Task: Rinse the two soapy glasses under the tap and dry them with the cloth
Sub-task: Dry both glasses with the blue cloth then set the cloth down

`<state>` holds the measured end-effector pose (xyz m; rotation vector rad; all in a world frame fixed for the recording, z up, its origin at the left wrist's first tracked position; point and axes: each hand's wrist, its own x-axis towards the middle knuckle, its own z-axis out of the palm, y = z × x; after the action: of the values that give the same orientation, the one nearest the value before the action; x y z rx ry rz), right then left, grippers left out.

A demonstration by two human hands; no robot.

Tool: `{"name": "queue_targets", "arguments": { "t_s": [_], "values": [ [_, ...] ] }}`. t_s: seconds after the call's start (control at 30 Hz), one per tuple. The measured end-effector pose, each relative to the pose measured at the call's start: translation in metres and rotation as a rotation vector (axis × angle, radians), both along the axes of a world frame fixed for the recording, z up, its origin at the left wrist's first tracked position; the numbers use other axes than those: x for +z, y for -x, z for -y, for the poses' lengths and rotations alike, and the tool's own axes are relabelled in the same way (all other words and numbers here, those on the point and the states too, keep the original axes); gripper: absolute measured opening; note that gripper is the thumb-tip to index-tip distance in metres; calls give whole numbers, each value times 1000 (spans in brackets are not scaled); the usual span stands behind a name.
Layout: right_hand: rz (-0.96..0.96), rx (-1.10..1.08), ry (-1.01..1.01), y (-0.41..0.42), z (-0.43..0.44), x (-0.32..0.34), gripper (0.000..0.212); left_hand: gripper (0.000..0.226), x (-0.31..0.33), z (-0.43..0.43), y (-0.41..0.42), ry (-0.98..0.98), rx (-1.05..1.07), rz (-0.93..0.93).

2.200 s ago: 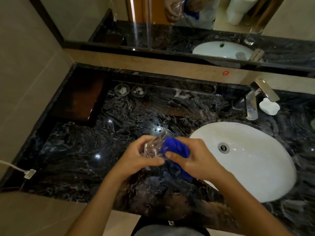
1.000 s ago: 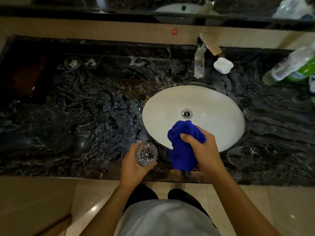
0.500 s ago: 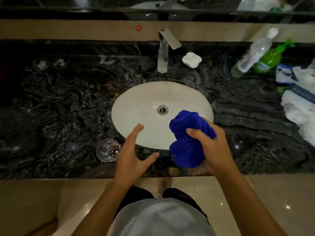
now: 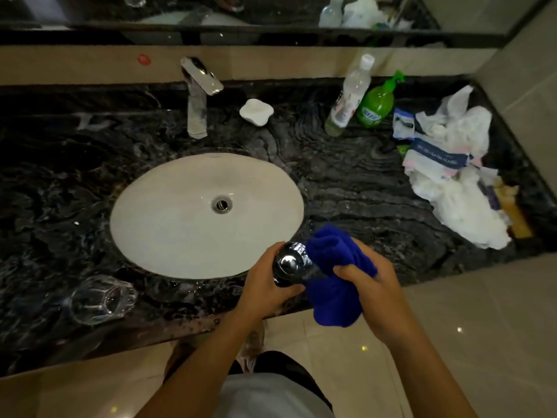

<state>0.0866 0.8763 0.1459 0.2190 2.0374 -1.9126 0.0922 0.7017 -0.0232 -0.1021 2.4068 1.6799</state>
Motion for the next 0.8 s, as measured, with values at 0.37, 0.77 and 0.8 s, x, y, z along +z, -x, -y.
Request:
{"name": "queue_targets", "arguments": {
  "t_s": [0.37,0.77,0.8],
  "values": [
    [-38,-20,-152,1,7,-4,49,64,25,-2,-3,-100,133,-58],
    [-617,616,-590,32,147,10,66,68,101,117,-2,-100,368,-278],
    [-669,656,-630,33,164,10,68,68,104,132,-2,-77,391,-298]
  ]
}}
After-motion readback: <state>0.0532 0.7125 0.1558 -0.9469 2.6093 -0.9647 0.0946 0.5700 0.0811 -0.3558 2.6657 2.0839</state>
